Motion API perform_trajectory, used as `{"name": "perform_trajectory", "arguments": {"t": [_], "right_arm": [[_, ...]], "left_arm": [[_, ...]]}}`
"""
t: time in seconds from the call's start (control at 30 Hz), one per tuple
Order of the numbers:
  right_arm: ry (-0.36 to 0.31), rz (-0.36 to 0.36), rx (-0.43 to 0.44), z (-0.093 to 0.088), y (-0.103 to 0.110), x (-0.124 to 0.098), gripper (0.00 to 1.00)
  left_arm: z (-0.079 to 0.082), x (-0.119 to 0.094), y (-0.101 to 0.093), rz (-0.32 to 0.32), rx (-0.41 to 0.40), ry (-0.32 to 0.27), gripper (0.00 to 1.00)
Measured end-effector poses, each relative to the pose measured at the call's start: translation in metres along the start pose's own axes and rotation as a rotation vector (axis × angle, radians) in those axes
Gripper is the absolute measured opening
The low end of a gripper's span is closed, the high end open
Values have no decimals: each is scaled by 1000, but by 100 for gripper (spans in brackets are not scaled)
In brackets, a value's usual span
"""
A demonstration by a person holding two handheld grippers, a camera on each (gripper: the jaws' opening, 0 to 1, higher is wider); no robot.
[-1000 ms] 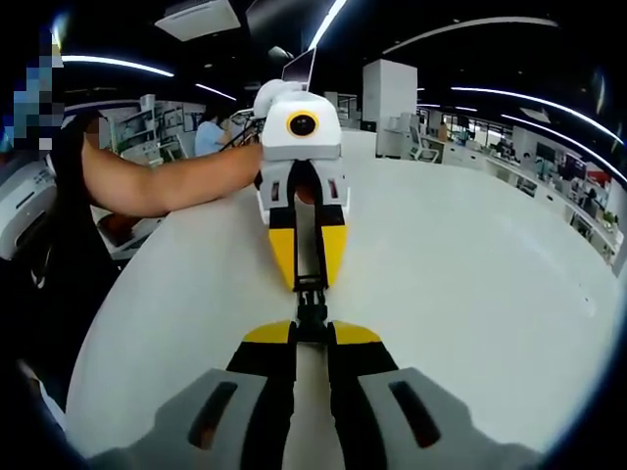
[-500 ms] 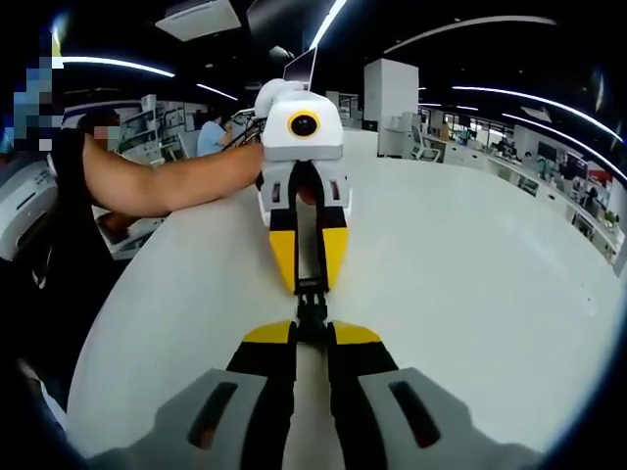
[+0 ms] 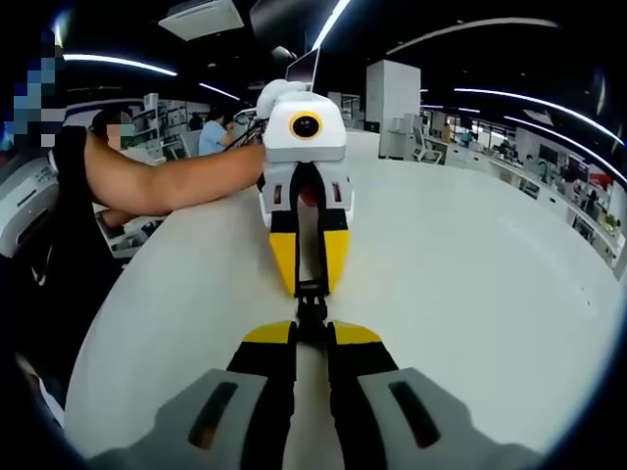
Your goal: Snap the two parts of the plastic buckle together until the buckle closes and remains connected.
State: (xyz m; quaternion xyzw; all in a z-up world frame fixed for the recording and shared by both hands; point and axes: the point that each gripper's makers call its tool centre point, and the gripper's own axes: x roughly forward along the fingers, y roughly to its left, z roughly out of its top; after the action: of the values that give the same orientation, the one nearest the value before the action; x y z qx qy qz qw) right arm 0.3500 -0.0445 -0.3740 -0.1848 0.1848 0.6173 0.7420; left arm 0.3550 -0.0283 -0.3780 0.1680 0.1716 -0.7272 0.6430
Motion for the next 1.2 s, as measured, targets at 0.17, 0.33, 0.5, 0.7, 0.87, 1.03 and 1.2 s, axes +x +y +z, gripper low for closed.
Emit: {"name": "perform_trajectory", "arguments": {"t": [0.17, 0.33, 0.5, 0.7, 0.87, 1.03, 1.2], "right_arm": [[-3, 9, -5, 0, 2, 0, 10], [-3, 10, -5, -1, 1, 0, 10], [-4, 12, -9, -1, 0, -1, 10], [-7, 17, -14, -1, 1, 0, 10], [-8, 19, -14, -1, 1, 0, 10], [-10, 24, -10, 0, 0, 0, 10], [-11, 26, -13, 0, 0, 0, 10]], "left_arm": [[2, 3, -3, -11, 2, -2, 10], [2, 3, -3, -13, 2, -6, 10], [2, 3, -4, -12, 7, 0, 10], [1, 4, -1, -24, -17, -24, 10], [3, 6, -3, -23, -15, -28, 10], [3, 7, -2, -25, -8, -31, 9], [3, 7, -3, -25, -5, -33, 9]]}}
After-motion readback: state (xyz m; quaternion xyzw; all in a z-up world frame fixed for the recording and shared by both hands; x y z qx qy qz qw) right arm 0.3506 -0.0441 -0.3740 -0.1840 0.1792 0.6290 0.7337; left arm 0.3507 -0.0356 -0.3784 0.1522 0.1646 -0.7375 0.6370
